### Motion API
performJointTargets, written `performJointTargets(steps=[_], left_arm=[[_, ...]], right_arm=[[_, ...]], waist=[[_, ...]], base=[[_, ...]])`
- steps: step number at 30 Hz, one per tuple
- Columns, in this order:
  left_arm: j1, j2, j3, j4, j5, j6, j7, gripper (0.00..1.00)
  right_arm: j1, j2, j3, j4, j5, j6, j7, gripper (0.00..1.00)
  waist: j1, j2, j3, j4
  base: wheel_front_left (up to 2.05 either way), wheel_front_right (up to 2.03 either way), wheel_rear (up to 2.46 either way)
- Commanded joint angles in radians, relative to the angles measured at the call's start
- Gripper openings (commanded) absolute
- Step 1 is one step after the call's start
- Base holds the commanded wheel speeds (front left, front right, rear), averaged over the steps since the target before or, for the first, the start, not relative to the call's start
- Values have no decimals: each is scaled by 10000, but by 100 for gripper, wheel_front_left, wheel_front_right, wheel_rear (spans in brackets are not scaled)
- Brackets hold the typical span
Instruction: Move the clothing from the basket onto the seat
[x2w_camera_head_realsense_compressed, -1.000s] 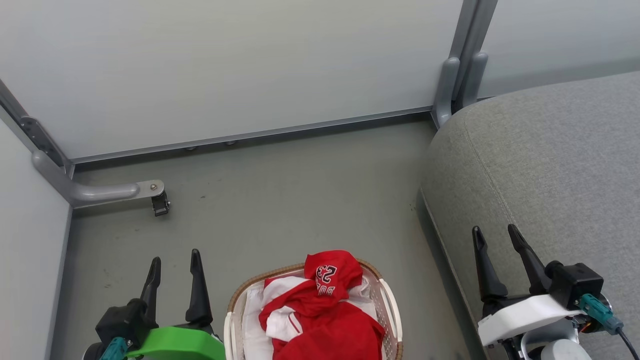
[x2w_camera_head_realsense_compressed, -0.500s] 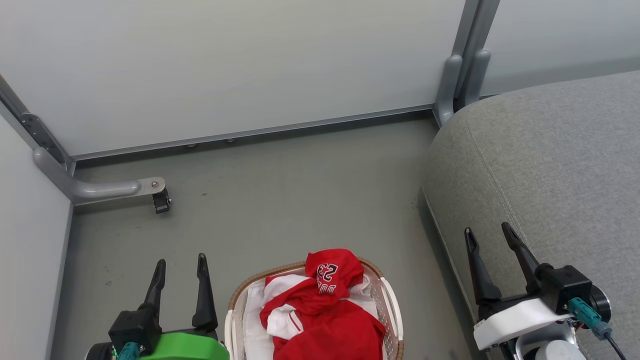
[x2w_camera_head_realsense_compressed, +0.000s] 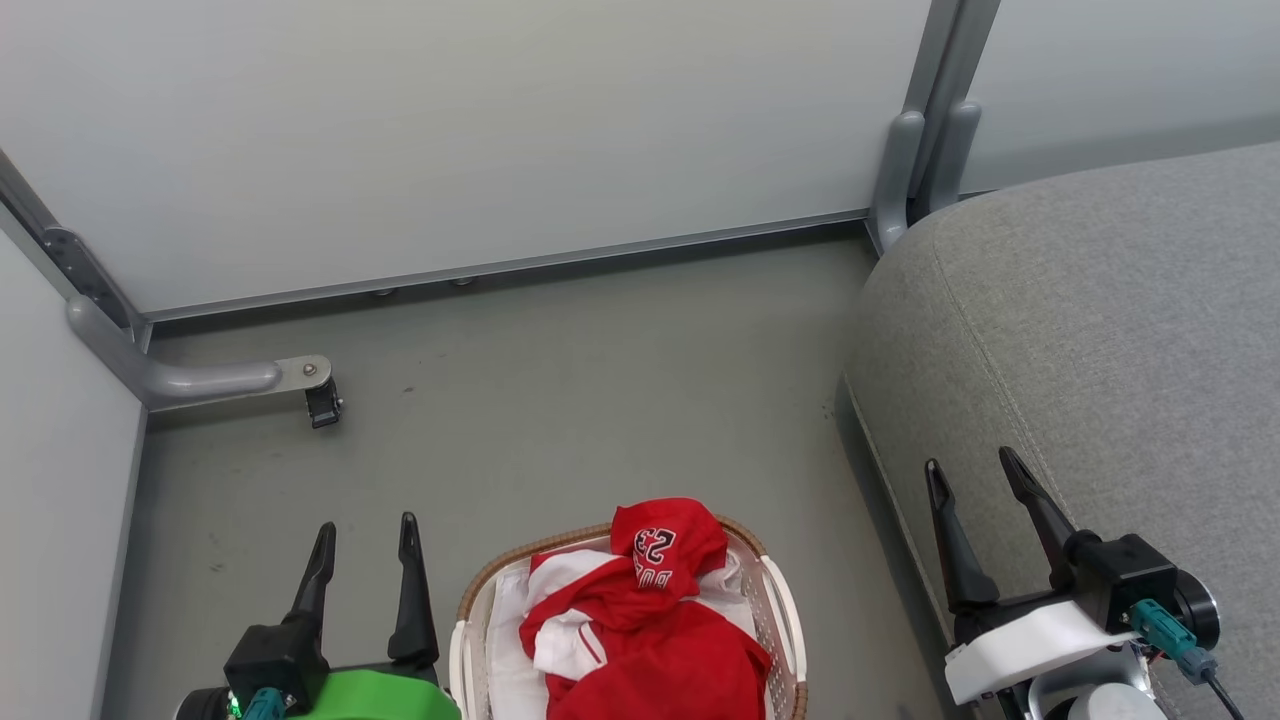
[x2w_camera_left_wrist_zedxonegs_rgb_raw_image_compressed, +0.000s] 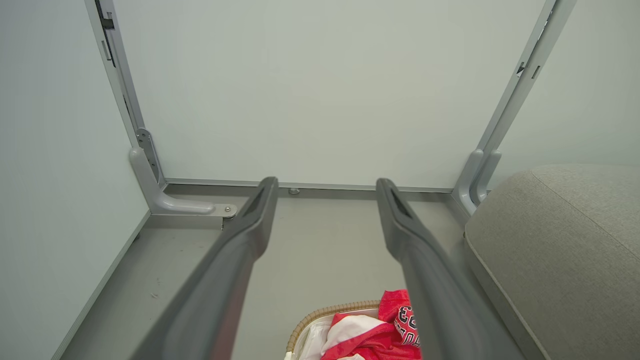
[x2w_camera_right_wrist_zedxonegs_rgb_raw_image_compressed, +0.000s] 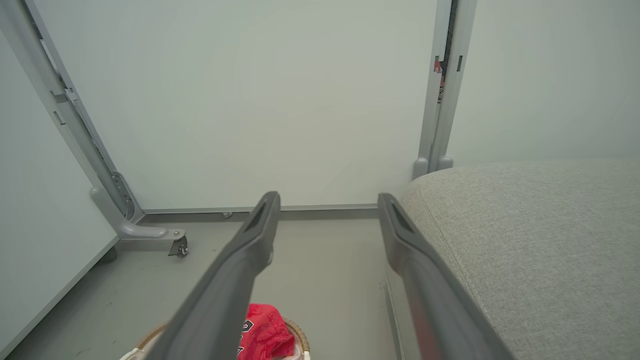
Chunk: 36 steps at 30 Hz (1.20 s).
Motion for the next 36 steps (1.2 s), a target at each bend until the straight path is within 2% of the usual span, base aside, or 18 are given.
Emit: performJointTargets(steps=[1, 13, 20, 28, 34, 36], left_arm=[[146, 69, -13, 7, -39, -8, -38, 100], [127, 68, -84, 42, 1, -80, -38, 100], [-255, 65, -447, 71, 44, -158, -26, 100], [-1771, 62, -1315, 728, 369, -476, -24, 100], [-3629, 65, -1998, 2160, 564, -760, -26, 100], [-4151, 66, -2384, 2945, 411, -979, -26, 100]], right_arm=[[132, -56, -7, 22, -6, 0, -49, 100], [75, -55, 40, -103, 9, 0, -49, 100], [-233, -57, 179, -368, -131, -1, -48, 100], [-1100, -52, -28, -821, -348, -1, -43, 100], [-2192, -51, -235, -1323, -205, -3, -37, 100], [-2513, -44, -294, -1520, -159, -3, -37, 100]], waist=[[-1, 0, -1, 0], [-1, 0, 138, -48], [-1, 0, 717, -329], [-1, 0, 2544, -787], [-1, 0, 4441, -1169], [-1, 0, 4977, -1285]], base=[[0, 0, 0], [0, 0, 0], [0, 0, 0], [0, 0, 0], [0, 0, 0], [0, 0, 0]])
